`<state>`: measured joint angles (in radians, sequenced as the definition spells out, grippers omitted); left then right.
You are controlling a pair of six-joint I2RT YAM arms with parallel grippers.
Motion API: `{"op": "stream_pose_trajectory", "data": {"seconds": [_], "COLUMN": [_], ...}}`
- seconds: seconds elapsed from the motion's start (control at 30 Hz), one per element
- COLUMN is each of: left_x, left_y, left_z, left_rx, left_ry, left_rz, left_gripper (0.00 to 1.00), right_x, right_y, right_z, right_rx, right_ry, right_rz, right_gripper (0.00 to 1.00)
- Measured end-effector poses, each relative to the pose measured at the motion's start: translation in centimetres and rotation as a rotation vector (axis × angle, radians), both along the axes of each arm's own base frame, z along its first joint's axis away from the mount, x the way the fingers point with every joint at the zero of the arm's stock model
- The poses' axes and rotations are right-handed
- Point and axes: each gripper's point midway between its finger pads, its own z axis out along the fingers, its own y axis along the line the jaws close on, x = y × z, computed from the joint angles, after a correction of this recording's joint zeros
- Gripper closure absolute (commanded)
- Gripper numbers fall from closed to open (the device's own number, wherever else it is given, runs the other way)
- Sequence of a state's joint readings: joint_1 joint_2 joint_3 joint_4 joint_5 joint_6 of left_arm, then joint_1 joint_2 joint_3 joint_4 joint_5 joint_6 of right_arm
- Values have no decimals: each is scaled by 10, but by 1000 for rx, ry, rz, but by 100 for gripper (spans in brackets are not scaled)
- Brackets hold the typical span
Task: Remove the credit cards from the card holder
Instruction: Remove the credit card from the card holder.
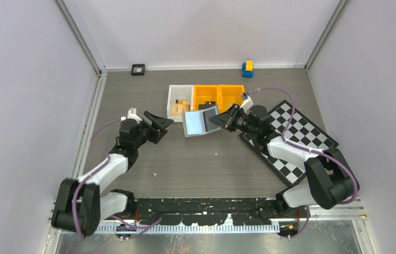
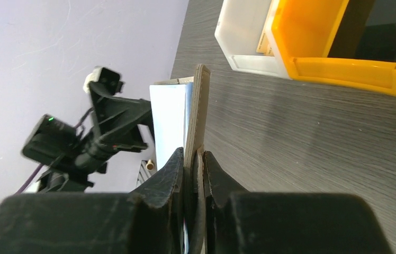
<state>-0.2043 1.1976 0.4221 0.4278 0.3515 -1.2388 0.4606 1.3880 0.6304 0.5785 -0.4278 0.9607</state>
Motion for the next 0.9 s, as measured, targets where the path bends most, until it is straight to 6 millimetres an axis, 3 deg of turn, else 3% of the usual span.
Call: {"op": "stream_pose_trajectory", "data": {"seconds": [0.07, 0.13, 0.27, 0.6, 0.9], "left_x": [-6, -11, -25, -53, -46], "left_y": [12, 16, -6, -80, -105], "left_z": [10, 33, 67, 68, 55], "left_rx": [56, 88, 119, 128, 84], "left_ry": [-31, -130, -312, -414, -336], "left_rz": [48, 51, -65, -408, -510], "left_gripper": [31, 35, 41, 45, 54], "right_x": [1, 1, 3, 0, -19], "right_y": [-1, -2, 0, 7, 31], "right_z": [-3, -5, -9, -13, 3], "right_rx": [-12, -22, -29, -33, 1], "right_ry": [4, 11, 23, 27, -48], "right_rz": [-5, -7, -7, 24, 127], "right_gripper": [95, 95, 95, 95, 95]}}
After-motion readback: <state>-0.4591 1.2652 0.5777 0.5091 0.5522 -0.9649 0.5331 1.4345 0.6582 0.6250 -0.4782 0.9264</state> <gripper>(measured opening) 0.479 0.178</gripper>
